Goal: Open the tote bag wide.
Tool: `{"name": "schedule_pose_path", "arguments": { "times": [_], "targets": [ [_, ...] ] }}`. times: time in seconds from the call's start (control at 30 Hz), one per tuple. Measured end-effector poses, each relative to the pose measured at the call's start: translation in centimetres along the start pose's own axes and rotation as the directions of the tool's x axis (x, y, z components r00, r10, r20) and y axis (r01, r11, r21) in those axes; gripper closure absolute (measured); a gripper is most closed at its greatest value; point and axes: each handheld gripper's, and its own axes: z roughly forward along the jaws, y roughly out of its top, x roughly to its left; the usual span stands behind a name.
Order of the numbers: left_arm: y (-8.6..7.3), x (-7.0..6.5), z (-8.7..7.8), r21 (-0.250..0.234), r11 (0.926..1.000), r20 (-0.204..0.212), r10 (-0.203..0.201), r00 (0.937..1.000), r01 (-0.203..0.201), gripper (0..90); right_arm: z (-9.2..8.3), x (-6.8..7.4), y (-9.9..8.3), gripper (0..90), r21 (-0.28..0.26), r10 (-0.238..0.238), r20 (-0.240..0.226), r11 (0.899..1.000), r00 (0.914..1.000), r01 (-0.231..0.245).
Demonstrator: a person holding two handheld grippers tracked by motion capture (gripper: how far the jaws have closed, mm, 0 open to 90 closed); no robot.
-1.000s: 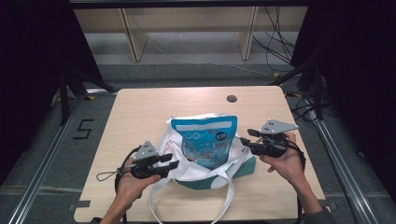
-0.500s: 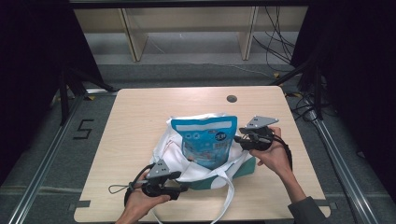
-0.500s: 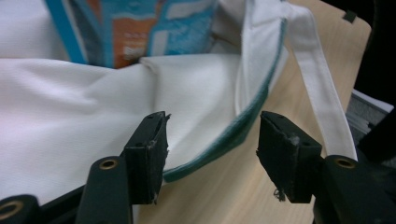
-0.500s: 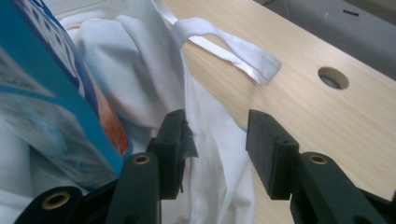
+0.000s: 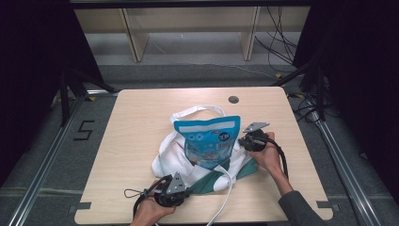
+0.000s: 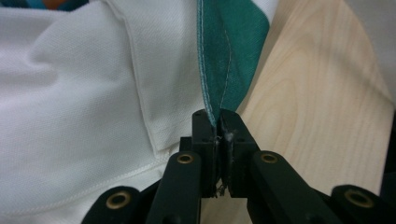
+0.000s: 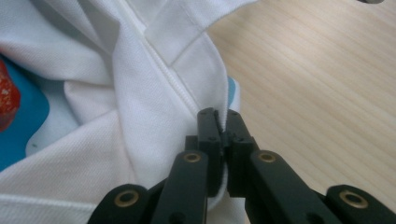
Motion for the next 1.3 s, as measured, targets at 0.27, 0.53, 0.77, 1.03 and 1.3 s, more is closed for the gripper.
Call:
{"name": "schedule_pose_path", "arguments": {
  "times": [0.27, 0.53, 0.77, 1.03, 1.3],
  "targets": [
    [1.0, -0.6, 0.5, -0.018, 0.9998, 0.007, 0.003, 1.0, -0.003, 74.9, -0.1, -0.6, 0.6, 81.2, 0.011, 0.022, -0.012, 1.0, 0.9997, -0.022],
    [3.2, 1.6, -4.8, -0.27, 0.9505, 0.06, -0.143, 0.9879, 0.154, 55.2, -5.0, -1.1, 1.5, 49.6, -0.125, 0.102, 0.021, 0.987, 0.9946, -0.098],
    [3.4, 6.6, -6.7, -0.299, 0.9372, -0.141, -0.229, 0.9632, 0.179, 57.5, -8.1, 0.9, 0.8, 46.4, -0.123, 0.101, -0.052, 0.987, 0.9936, -0.107],
    [2.7, 11.5, -4.6, -0.245, 0.9266, -0.243, -0.344, 0.907, 0.285, 49.4, -7.6, 2.3, 1.4, 45.5, -0.114, 0.124, -0.036, 0.985, 0.9917, -0.127],
    [2.0, 12.4, -2.3, -0.152, 0.9559, -0.274, -0.285, 0.9186, 0.252, 68.3, -5.9, 3.3, 1.1, 45.2, 0.017, 0.136, 0.008, 0.991, 0.9907, -0.136]
  ]
}}
